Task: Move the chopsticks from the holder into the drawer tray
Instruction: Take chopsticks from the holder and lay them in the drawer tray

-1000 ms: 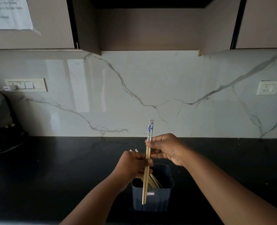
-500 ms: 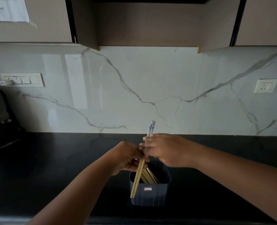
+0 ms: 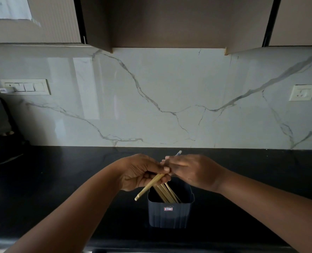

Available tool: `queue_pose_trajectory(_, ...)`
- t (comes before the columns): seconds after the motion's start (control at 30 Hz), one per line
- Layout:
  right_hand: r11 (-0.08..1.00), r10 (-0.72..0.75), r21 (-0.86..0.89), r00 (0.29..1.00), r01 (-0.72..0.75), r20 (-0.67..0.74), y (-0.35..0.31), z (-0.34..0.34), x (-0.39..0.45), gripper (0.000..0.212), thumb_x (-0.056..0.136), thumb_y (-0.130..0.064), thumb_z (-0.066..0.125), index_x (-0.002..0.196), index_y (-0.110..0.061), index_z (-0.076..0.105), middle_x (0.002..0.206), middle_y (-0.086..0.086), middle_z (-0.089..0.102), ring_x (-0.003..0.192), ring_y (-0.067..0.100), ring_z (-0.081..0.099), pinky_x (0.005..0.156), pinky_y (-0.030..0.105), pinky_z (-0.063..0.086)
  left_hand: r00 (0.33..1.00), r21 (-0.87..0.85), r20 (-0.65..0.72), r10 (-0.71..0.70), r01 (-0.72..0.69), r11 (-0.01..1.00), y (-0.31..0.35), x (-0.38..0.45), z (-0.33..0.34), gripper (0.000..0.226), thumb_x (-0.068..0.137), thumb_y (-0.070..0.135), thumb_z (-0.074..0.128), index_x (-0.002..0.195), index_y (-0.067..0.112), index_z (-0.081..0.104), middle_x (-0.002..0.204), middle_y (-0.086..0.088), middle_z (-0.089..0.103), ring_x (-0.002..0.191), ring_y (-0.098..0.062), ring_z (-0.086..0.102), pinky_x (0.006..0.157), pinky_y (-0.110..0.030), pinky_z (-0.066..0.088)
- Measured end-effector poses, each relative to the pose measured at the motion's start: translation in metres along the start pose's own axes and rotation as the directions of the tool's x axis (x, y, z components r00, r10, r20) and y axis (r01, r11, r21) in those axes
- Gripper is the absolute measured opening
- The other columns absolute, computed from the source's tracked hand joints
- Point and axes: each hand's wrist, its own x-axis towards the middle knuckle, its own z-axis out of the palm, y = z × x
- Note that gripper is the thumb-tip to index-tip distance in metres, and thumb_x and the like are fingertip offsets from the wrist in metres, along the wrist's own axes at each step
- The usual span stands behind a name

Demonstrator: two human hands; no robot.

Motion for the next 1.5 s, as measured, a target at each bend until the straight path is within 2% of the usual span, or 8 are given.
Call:
queue_pose_trajectory(0.13, 0.997, 0.067, 0.025, 0.997, -0.066, -0.027, -0.002, 0.003, -0.003, 0.024, 0.085, -0.007, 0.072, 0.107, -0.002, 0.073, 0.109, 0.012, 0.073, 0.096, 0.021, 0.072, 0.074, 0.032, 0.061, 1.000, -0.053, 0.012, -0.028, 0.028, 0.998, 0.003, 0.000, 0.005, 0.025, 0.073, 0.000, 0.072, 0.096, -0.009, 0.066, 0.081, -0.021, 0.071, 0.065, -0.020, 0.072, 0.053, -0.022, 0.058)
queue_pose_trajectory(0.33, 0.805, 0.470, 0.443, 0.879, -0.394, -0.074, -0.014, 0.010, 0.005, 0.021, 0.082, 0.000, 0.070, 0.102, -0.005, 0.075, 0.088, 0.005, 0.077, 0.076, 0.008, 0.070, 0.066, 0.022, 0.058, 0.995, 0.113, -0.070, 0.068, -0.060, 0.992, 0.019, -0.007, 0.000, 0.038, 0.076, 0.027, 0.073, 0.100, -0.003, 0.069, 0.093, -0.022, 0.074, 0.075, -0.024, 0.073, 0.061, -0.028, 0.060)
queue_pose_trajectory(0.47, 0.139, 0.778, 0.774, 0.552, -0.617, 0.300, -0.024, 0.015, 0.010, 0.022, 0.080, -0.001, 0.075, 0.094, -0.018, 0.077, 0.081, -0.011, 0.076, 0.077, 0.007, 0.073, 0.071, 0.022, 0.059, 0.943, 0.235, -0.228, 0.243, -0.189, 0.953, 0.036, -0.018, -0.023, 0.053, 0.079, 0.043, 0.063, 0.120, 0.010, 0.059, 0.109, -0.015, 0.073, 0.097, -0.024, 0.072, 0.082, -0.035, 0.058)
queue_pose_trajectory(0.57, -0.334, 0.678, 0.737, 0.393, -0.588, 0.621, -0.027, 0.016, 0.015, 0.021, 0.077, -0.001, 0.076, 0.088, -0.018, 0.077, 0.086, 0.000, 0.078, 0.084, 0.015, 0.074, 0.066, 0.021, 0.058, 0.924, 0.164, -0.103, 0.368, -0.349, 0.923, 0.041, -0.023, -0.024, 0.056, 0.077, 0.038, 0.071, 0.125, 0.013, 0.058, 0.121, -0.005, 0.070, 0.112, -0.019, 0.066, 0.096, -0.032, 0.052)
queue_pose_trajectory(0.67, -0.534, 0.521, 0.620, 0.354, -0.574, 0.777, -0.031, 0.012, 0.020, 0.017, 0.075, -0.001, 0.079, 0.091, -0.006, 0.077, 0.092, 0.015, 0.077, 0.086, 0.024, 0.075, 0.066, 0.026, 0.059, 0.914, 0.168, -0.144, 0.379, -0.355, 0.920, 0.039, -0.012, -0.011, 0.069, 0.070, 0.030, 0.081, 0.129, 0.007, 0.052, 0.117, -0.006, 0.072, 0.109, -0.018, 0.067, 0.098, -0.033, 0.051)
queue_pose_trajectory(0.97, -0.628, 0.370, 0.527, 0.376, -0.573, 0.849, -0.048, 0.021, 0.012, 0.024, 0.072, 0.000, 0.080, 0.096, -0.001, 0.075, 0.097, 0.018, 0.075, 0.089, 0.028, 0.074, 0.069, 0.030, 0.060, 0.944, -0.020, -0.233, 0.234, -0.246, 0.969, -0.002, 0.032, 0.004, 0.017, 0.087, -0.004, 0.061, 0.102, -0.001, 0.066, 0.088, -0.015, 0.075, 0.082, -0.023, 0.074, 0.073, -0.031, 0.061)
queue_pose_trajectory(1.23, -0.714, 0.377, 0.505, 0.342, -0.484, 0.861, -0.077, 0.040, -0.017, 0.020, 0.074, 0.003, 0.077, 0.093, -0.002, 0.076, 0.091, 0.014, 0.076, 0.085, 0.024, 0.074, 0.069, 0.029, 0.060, 0.967, -0.111, -0.174, 0.187, -0.208, 0.972, -0.039, 0.047, 0.003, 0.015, 0.086, -0.003, 0.059, 0.096, 0.001, 0.068, 0.087, -0.013, 0.075, 0.081, -0.022, 0.074, 0.071, -0.030, 0.061)
queue_pose_trajectory(1.5, -0.807, 0.294, 0.354, 0.198, -0.473, 0.935, -0.127, 0.082, -0.075, 0.017, 0.071, 0.004, 0.078, 0.086, -0.005, 0.077, 0.086, 0.014, 0.076, 0.080, 0.023, 0.074, 0.068, 0.030, 0.060, 0.988, -0.108, -0.152, 0.017, -0.033, 0.994, -0.125, 0.068, 0.006, 0.021, 0.082, 0.004, 0.067, 0.102, 0.002, 0.070, 0.097, -0.014, 0.075, 0.092, -0.024, 0.072, 0.079, -0.033, 0.060)
